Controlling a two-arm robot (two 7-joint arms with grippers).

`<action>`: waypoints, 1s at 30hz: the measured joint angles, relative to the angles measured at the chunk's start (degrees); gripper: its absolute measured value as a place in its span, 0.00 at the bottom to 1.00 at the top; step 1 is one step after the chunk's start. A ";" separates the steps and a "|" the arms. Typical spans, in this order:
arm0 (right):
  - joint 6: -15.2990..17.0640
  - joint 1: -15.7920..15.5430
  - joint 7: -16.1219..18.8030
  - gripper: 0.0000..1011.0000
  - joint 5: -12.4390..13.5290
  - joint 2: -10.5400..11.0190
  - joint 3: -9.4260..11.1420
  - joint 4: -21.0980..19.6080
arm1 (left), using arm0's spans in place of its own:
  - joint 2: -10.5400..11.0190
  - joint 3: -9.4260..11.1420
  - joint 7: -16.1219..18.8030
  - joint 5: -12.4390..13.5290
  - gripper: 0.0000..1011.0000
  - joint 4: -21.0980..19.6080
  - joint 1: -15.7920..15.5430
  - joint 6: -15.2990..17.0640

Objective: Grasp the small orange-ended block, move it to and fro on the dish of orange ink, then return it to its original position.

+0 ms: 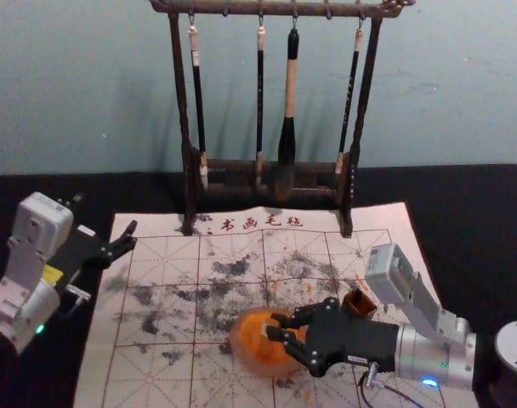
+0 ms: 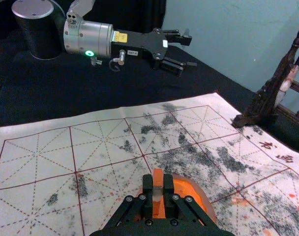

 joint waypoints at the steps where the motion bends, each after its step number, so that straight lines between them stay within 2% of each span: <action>1: -0.02 0.04 -0.01 0.09 -0.08 -0.05 -0.06 0.00 | 0.00 0.00 0.00 0.00 0.99 0.00 0.00 0.00; 16: -0.45 1.45 -0.81 0.09 -1.89 -1.01 -0.88 1.44 | 0.00 0.00 0.00 0.00 0.99 0.00 0.00 0.00; 30: 0.57 2.09 -2.67 0.09 -2.81 -1.49 0.44 2.65 | 0.00 0.00 0.00 0.00 0.99 0.00 0.00 0.00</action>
